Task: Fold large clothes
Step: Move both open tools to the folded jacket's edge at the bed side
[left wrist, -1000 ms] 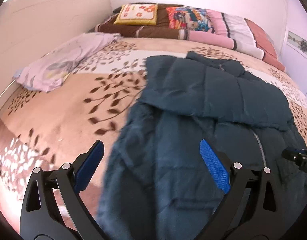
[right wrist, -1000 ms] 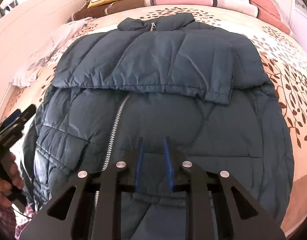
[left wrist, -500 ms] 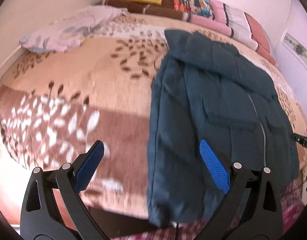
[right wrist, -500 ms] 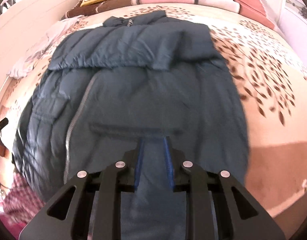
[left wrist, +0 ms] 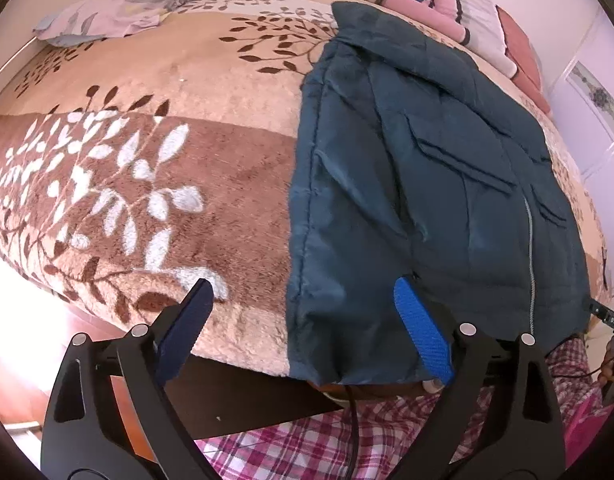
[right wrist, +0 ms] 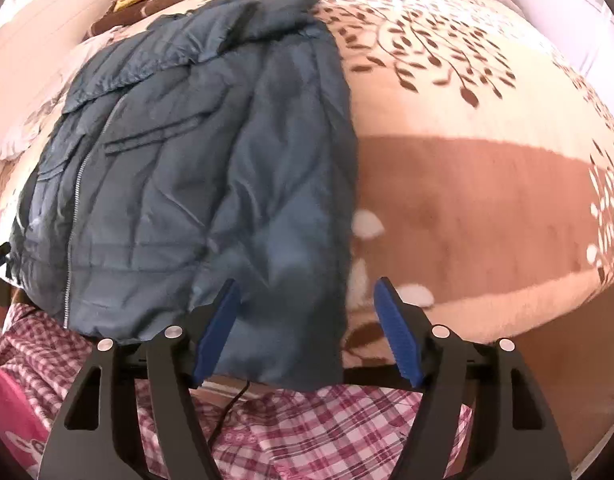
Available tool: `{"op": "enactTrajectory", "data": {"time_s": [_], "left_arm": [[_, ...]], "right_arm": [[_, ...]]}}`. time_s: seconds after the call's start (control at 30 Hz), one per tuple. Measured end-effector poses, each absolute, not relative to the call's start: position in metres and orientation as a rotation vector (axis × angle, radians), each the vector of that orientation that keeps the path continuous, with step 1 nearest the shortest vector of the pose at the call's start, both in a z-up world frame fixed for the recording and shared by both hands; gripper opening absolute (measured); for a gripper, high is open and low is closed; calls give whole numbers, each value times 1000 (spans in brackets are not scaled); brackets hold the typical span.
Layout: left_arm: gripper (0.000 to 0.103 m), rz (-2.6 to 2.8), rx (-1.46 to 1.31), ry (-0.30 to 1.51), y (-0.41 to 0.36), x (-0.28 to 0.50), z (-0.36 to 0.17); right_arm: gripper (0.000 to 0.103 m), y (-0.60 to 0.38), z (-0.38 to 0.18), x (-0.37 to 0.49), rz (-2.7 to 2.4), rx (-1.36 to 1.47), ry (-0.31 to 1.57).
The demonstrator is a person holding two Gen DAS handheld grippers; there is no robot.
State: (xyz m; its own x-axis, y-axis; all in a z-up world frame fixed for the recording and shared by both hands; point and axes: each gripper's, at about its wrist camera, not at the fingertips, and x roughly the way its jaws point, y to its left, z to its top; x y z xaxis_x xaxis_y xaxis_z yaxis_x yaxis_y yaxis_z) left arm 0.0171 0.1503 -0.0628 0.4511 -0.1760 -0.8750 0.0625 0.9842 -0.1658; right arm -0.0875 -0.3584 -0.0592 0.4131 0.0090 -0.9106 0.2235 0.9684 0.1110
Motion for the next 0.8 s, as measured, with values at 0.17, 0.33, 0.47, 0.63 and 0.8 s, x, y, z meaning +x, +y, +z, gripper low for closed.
{"op": "enactTrajectory", "data": {"time_s": [0.17, 0.33, 0.47, 0.63, 0.8], "left_arm": [[81, -155, -82, 1115, 142, 19, -68], [79, -149, -80, 1122, 140, 19, -67], [79, -159, -77, 1127, 136, 20, -66], [79, -155, -66, 1145, 135, 24, -73], [79, -155, -71, 1152, 135, 23, -78]], "right_arm": [[70, -353, -68, -85, -123, 206, 1139], [70, -350, -70, -85, -117, 183, 1131], [70, -348, -71, -86, -96, 193, 1127], [70, -348, -75, -86, -90, 205, 1138], [70, -348, -75, -86, -87, 204, 1139]]}}
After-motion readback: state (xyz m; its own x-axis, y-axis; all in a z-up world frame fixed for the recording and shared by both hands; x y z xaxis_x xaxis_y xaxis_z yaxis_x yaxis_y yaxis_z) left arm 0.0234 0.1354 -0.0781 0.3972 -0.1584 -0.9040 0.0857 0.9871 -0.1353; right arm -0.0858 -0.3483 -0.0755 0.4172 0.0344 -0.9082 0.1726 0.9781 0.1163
